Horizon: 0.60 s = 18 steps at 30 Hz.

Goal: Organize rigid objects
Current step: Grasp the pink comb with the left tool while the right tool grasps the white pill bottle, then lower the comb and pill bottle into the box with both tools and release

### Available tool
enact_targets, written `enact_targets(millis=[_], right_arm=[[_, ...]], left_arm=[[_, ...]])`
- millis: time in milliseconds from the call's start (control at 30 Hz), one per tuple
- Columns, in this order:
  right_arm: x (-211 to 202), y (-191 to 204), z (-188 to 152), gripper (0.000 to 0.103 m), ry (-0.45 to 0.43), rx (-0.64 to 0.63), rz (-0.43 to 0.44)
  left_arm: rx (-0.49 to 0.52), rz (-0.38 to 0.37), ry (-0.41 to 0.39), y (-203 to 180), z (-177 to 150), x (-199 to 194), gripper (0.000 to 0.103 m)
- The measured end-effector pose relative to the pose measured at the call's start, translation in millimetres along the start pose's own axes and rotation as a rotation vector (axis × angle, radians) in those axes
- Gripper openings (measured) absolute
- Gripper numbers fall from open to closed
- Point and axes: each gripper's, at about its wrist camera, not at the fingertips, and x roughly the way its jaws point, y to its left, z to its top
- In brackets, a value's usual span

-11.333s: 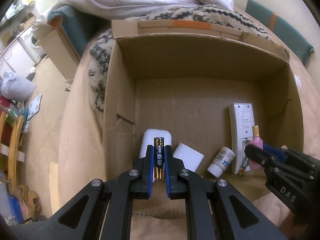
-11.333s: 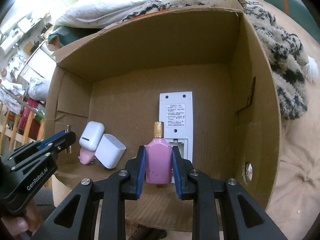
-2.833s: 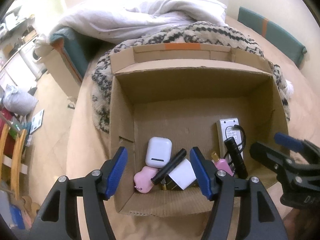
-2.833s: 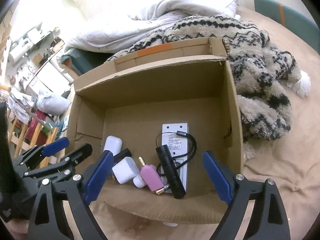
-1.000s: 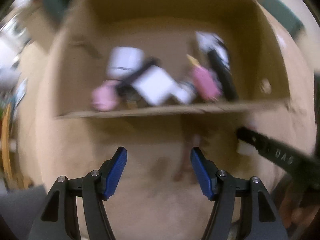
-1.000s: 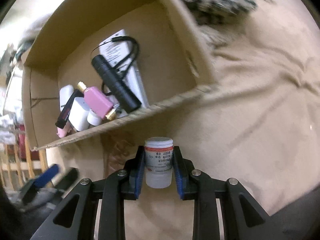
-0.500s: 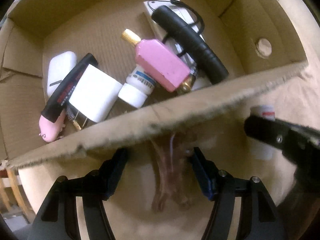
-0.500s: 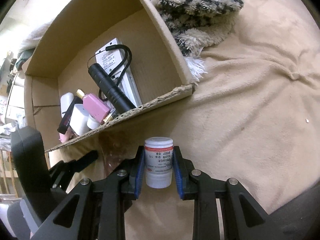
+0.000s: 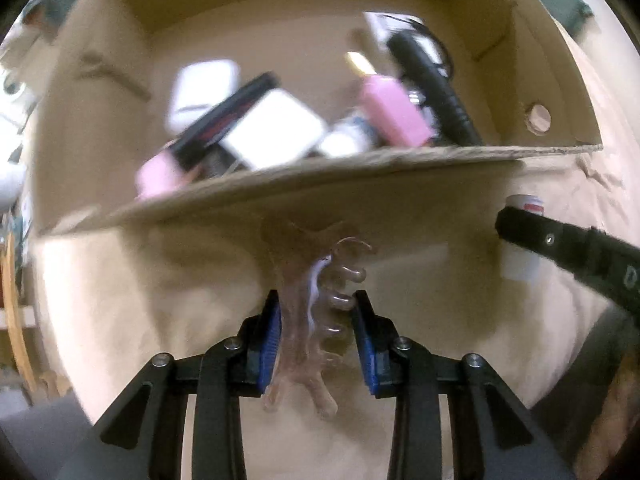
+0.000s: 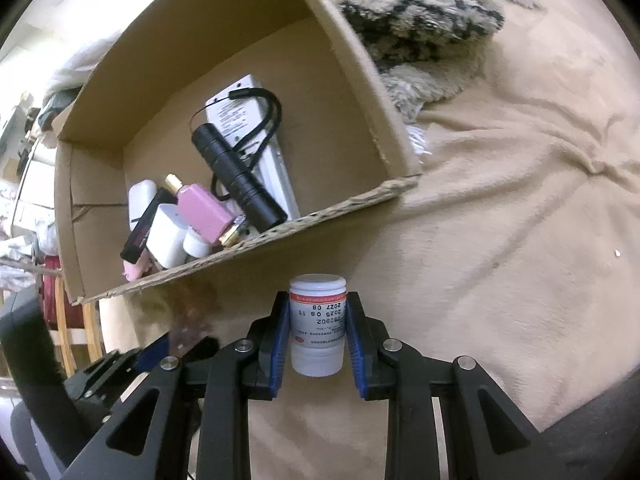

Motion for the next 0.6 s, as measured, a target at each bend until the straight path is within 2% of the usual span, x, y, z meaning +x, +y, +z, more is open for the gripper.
enact_targets(millis=[233, 433, 600], right_arm=[[-10, 10, -10, 0.029, 0.004, -0.041, 0.059], [-35, 17, -29, 0.029, 0.010, -0.085, 0.201], [-64, 29, -32, 0.029, -0.053, -0.159, 0.230]], left_arm=[[-0.060, -0.004, -0.061, 23, -20, -45, 0.031], [-0.094, 0.016, -0.178, 36, -28, -96, 0.031], [-0.161, -0.004, -0.261, 48, -36, -141, 0.031]])
